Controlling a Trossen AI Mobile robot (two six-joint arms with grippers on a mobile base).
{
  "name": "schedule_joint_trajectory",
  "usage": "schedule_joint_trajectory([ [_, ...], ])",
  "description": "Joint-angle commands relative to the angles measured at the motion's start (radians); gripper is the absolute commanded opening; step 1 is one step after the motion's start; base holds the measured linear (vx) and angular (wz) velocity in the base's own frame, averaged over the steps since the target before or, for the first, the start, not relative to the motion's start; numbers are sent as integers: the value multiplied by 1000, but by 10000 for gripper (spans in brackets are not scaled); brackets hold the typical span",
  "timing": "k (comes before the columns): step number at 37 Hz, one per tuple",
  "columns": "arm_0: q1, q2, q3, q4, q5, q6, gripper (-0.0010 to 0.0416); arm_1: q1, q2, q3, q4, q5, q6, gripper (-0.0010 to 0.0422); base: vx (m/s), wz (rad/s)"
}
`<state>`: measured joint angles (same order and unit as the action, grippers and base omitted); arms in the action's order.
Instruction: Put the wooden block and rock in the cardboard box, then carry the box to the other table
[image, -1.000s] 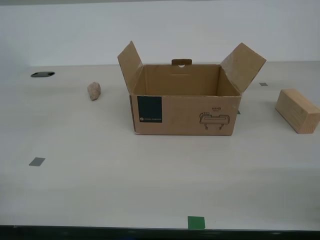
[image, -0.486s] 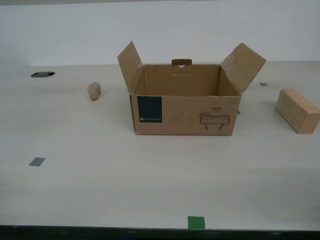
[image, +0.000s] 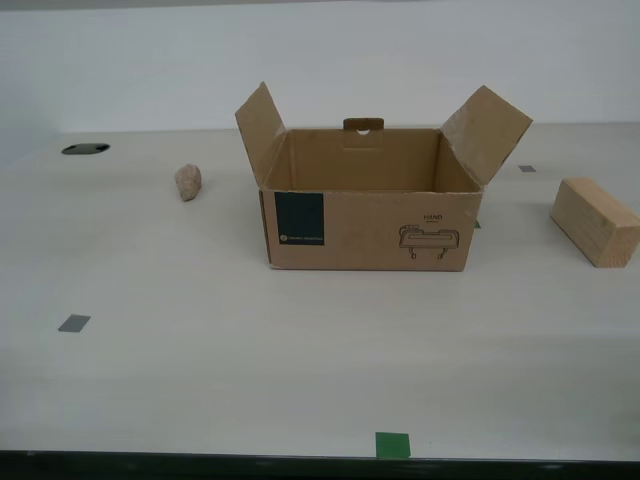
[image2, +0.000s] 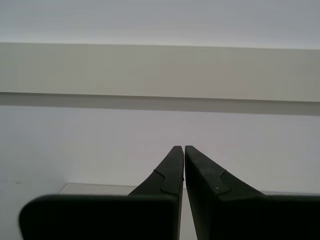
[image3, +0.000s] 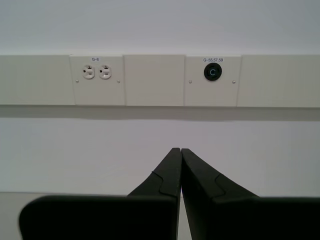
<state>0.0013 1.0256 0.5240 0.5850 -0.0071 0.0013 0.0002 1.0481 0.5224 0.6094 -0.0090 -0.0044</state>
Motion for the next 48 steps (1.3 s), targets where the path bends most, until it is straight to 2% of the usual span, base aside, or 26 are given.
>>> schedule_joint_trajectory([
  [1, 0, 0, 1, 5, 1, 1, 0, 0, 0, 1, 5, 0, 2, 0, 0, 0],
  [48, 0, 0, 1, 5, 1, 1, 0, 0, 0, 1, 6, 0, 2, 0, 0, 0],
])
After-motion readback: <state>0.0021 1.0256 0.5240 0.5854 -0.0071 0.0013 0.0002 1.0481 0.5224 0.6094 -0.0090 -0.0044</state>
